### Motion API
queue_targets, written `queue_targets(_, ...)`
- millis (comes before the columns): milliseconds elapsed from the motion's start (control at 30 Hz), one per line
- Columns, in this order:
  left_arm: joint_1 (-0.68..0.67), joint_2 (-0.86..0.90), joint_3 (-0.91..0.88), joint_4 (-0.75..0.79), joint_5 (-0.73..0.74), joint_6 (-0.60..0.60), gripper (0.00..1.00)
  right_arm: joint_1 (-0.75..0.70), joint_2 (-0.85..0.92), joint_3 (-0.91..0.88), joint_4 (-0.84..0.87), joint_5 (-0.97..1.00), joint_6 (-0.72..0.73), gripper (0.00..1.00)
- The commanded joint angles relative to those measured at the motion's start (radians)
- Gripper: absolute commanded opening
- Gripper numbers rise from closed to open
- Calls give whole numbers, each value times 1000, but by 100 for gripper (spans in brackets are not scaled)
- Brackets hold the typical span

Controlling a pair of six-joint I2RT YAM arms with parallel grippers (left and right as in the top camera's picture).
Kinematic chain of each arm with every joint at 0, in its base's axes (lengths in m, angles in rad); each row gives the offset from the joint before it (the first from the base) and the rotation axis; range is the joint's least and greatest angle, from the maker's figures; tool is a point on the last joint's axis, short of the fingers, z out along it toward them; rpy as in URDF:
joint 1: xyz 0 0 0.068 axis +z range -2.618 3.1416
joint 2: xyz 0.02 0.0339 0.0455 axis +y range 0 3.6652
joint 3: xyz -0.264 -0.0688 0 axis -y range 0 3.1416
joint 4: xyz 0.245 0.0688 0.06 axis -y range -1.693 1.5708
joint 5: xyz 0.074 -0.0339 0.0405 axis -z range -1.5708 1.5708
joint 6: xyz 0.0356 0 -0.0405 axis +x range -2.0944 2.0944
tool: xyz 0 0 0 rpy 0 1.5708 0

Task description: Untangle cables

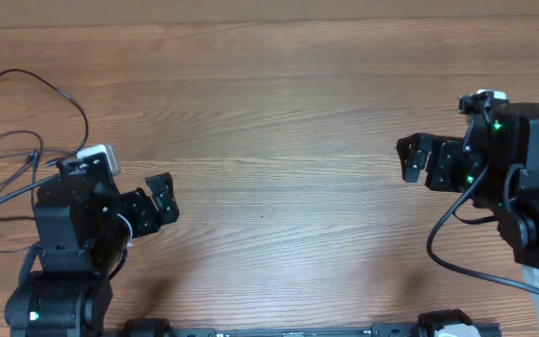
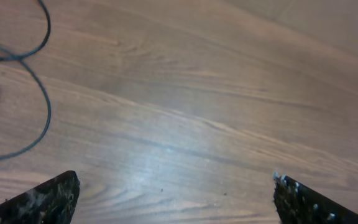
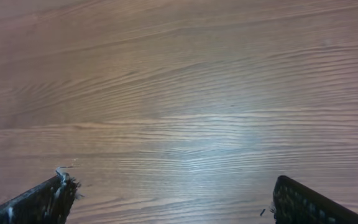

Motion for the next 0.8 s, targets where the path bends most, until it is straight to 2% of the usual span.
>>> queue_targets(0, -5, -1, 0, -11, -7, -7, 100, 2, -10, -5, 35, -65, 15, 100)
queue_targets(100, -5, -1, 0, -11, -7, -7, 100, 2, 1, -5, 91, -119, 59, 100)
queue_targets(233, -5, -1, 0, -11, -7, -7, 100, 2, 21, -5, 74, -174, 59, 100)
queue_targets(767, -5, -1, 0, -11, -7, -7, 99, 6, 34, -5, 214, -52, 50, 100)
